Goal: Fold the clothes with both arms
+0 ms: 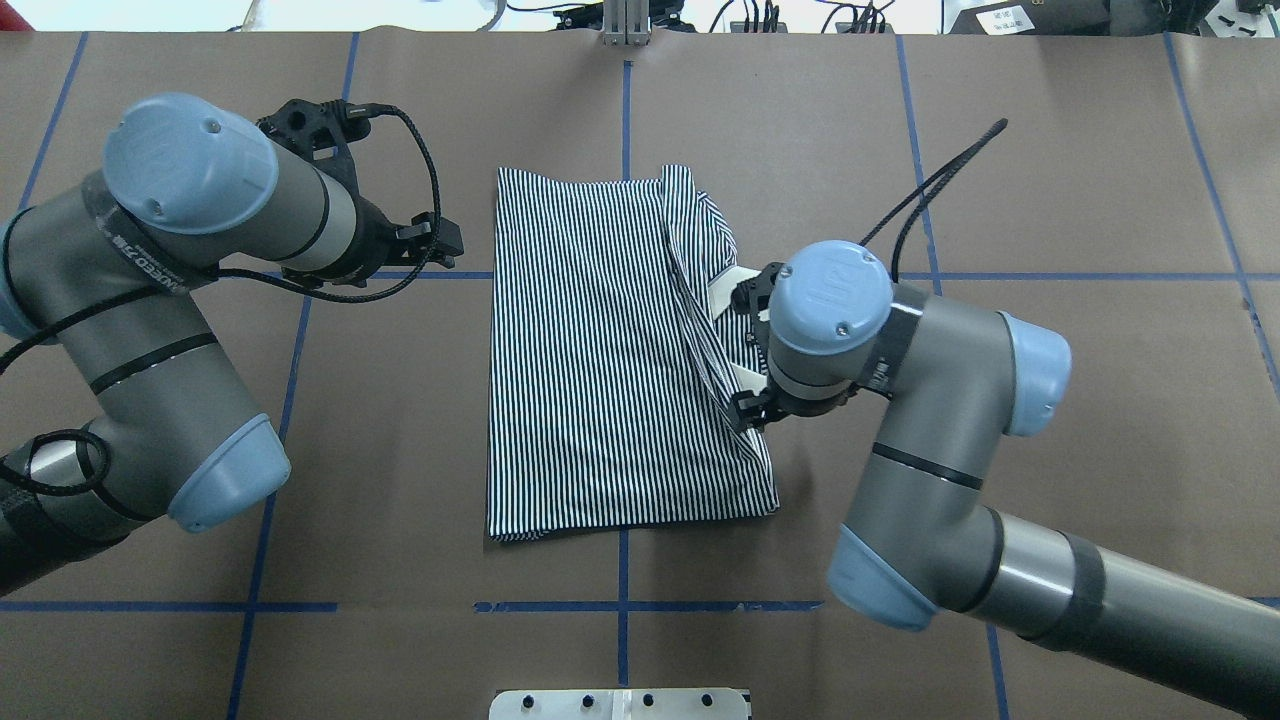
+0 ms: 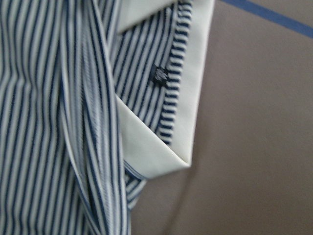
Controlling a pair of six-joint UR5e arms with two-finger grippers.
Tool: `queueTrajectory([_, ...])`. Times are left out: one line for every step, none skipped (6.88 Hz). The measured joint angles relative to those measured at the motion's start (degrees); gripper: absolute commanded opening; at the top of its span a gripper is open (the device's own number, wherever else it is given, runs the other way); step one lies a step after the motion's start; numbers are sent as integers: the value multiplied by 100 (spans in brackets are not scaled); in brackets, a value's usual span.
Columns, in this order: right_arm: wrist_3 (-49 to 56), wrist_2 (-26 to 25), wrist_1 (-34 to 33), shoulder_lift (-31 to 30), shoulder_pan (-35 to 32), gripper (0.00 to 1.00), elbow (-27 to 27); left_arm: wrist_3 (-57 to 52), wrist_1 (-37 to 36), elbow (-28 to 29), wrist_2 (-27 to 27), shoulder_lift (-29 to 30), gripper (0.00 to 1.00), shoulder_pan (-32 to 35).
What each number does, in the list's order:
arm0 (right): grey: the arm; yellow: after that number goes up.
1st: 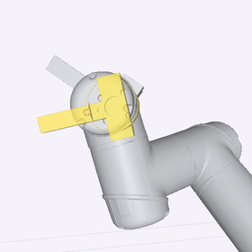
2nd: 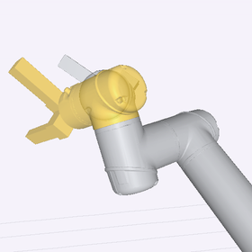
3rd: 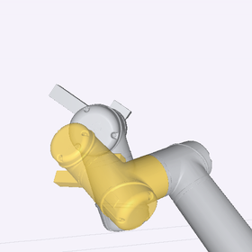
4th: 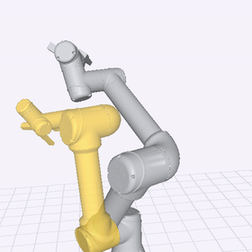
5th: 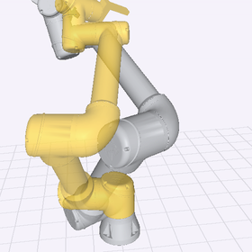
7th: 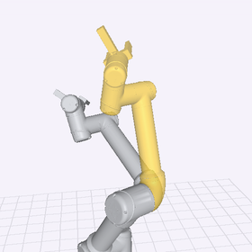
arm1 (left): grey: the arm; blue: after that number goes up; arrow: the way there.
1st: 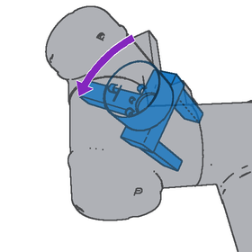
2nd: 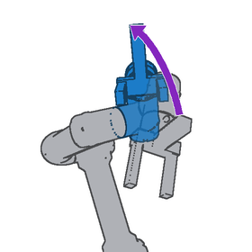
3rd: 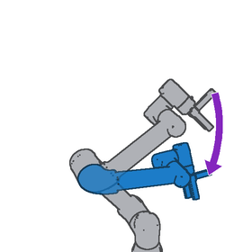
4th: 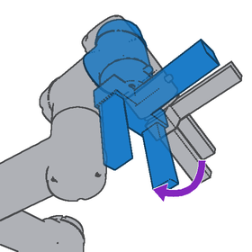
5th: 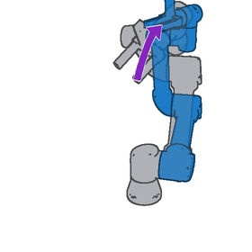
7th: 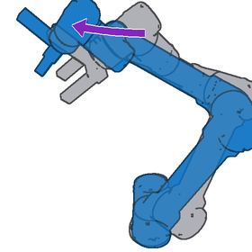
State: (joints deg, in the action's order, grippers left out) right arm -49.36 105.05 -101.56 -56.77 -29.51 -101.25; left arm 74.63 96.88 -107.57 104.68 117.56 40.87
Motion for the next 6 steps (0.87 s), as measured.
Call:
queueTrajectory([3, -14, 24, 552, -31, 100, 587, -11, 4, 4, 0, -11, 100, 1])
queueTrajectory([7, -29, 108, 907, -41, 100, 1066, -18, 6, 6, 0, -18, 100, 3])
queueTrajectory([14, -50, 260, 1080, -44, 100, 1423, -24, 9, 10, 0, -21, 100, 3])
queueTrajectory([24, -65, 336, 1127, -46, 100, 1607, -26, 13, 13, 0, -22, 100, 3])
queueTrajectory([42, -68, 356, 1125, -46, 100, 1684, -27, 17, 15, 0, -22, 100, 4])
queueTrajectory([67, -62, 349, 1115, -56, 100, 1715, -27, 19, 16, 0, -22, 100, 3])
